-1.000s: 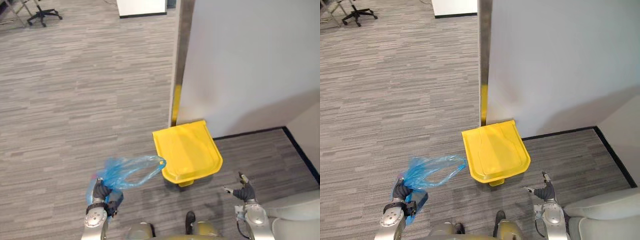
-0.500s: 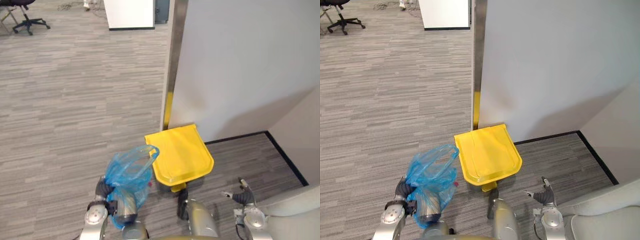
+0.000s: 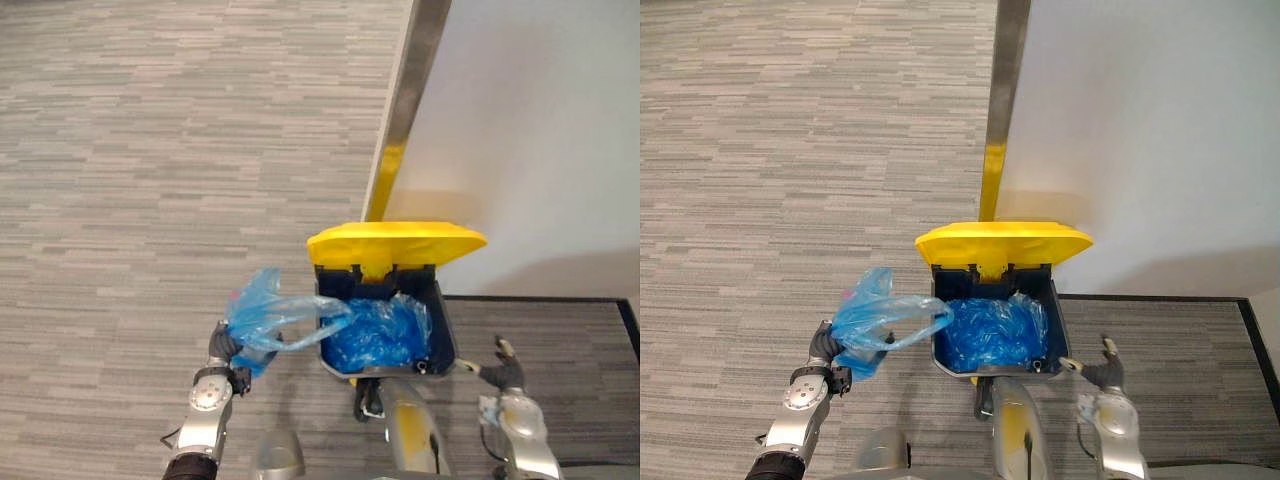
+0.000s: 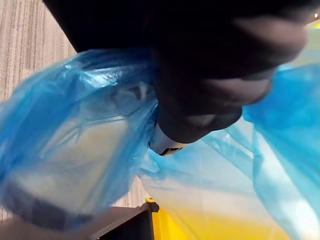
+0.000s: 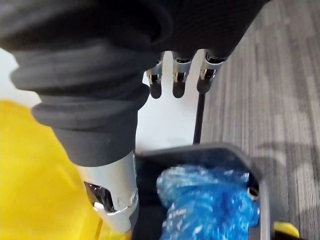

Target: Gather rubbish on tea table into small bin, then transfer packed bag to large trash can.

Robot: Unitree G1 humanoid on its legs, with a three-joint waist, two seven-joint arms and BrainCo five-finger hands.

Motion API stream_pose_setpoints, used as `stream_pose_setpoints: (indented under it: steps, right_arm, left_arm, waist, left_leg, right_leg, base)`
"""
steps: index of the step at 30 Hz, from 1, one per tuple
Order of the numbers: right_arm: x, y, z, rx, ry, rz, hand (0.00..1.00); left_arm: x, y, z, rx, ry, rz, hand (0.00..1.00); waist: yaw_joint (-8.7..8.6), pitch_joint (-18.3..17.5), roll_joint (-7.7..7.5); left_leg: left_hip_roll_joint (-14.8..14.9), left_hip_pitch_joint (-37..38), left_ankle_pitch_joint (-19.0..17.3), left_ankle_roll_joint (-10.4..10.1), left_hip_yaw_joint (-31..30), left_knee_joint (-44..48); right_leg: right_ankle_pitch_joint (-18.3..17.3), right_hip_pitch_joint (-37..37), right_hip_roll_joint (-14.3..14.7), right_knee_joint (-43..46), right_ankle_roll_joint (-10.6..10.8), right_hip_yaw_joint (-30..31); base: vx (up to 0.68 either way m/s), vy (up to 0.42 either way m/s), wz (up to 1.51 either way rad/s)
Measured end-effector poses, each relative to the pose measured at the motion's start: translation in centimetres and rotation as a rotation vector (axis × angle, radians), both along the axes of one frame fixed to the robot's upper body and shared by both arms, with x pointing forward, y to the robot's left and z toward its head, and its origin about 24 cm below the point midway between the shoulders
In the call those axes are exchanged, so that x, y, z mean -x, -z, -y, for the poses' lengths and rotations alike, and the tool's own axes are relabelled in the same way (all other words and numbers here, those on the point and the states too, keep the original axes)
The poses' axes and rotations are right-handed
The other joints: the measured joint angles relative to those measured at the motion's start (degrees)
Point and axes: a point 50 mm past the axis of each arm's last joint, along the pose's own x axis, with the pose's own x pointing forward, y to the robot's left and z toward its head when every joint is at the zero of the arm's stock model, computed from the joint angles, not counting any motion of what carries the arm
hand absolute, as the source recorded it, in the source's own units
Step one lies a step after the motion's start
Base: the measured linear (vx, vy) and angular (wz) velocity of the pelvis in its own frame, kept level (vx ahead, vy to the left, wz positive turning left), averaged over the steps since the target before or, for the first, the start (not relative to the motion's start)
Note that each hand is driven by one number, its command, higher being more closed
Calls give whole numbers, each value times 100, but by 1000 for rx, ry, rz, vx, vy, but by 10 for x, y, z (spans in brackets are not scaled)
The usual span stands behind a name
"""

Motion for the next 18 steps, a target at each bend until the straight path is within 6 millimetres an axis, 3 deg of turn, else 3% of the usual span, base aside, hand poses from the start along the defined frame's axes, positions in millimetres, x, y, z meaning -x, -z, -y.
stream_pose_setpoints:
  steps: [3,4,5,7,8,10,11,13,17,18]
  right_arm:
    - [-19,-4,-41,-34,-172,26,0]
    - [-32,-11,-61,-33,-264,56,0]
    - [-38,-15,-67,-28,-294,73,0]
    - [-75,-48,-84,11,-382,204,0]
    - [-82,-56,-85,26,-395,233,0]
    - [-117,-96,-76,123,-422,355,0]
    - [-122,-103,-71,146,-418,366,0]
    - [-144,-128,-44,265,-385,388,0]
    - [-164,-172,-2,409,-297,446,0]
    - [-168,-185,9,443,-279,452,0]
  left_arm:
    - [0,0,0,0,2,1,100]
    - [2,1,0,1,1,-5,100]
    - [3,2,1,1,2,-8,100]
    - [3,3,8,7,27,-10,100]
    - [3,3,9,11,32,-6,100]
    - [2,3,14,16,49,6,100]
    - [2,2,14,15,48,9,100]
    - [0,0,13,23,24,31,100]
    - [-4,-5,9,51,-8,65,100]
    - [-6,-8,7,53,-11,85,100]
  waist:
    - [13,-5,11]
    - [42,-9,16]
    - [64,-8,19]
    - [242,-22,36]
    - [274,-35,53]
    - [330,-57,82]
    - [329,-60,77]
    - [330,-60,79]
    - [320,-57,83]
    - [315,-50,93]
  left_leg:
    - [4,-272,8,-16,-220,-131]
    - [3,-389,14,-23,-344,-191]
    - [2,-420,20,-31,-399,-215]
    - [24,-601,261,-126,-513,-441]
    - [31,-656,352,-176,-565,-490]
    - [108,-906,778,-412,-702,-661]
    - [121,-933,830,-422,-737,-717]
    - [112,-1206,933,-491,-774,-619]
    - [-33,-1628,939,-488,-797,-313]
    - [-31,-1628,1014,-568,-832,-490]
  right_leg:
    - [69,-196,31,-101,84,-29]
    - [142,-280,85,-179,54,-17]
    - [177,-298,110,-223,3,-24]
    - [271,-491,142,-333,-107,-98]
    - [289,-533,142,-374,-108,-134]
    - [411,-594,142,-626,-207,-346]
    - [424,-593,131,-670,-230,-399]
    - [528,-583,64,-910,-365,-661]
    - [640,-574,-60,-1072,-462,-931]
    - [664,-574,-97,-1105,-423,-974]
  base:
    - [-66,-122,27]
    - [-40,-111,20]
    - [-24,-164,13]
    - [9,-160,12]
    - [13,-150,27]
    - [1,-145,44]
    - [-15,-140,58]
    - [-40,-98,53]
    - [-105,-21,45]
    - [-132,-32,35]
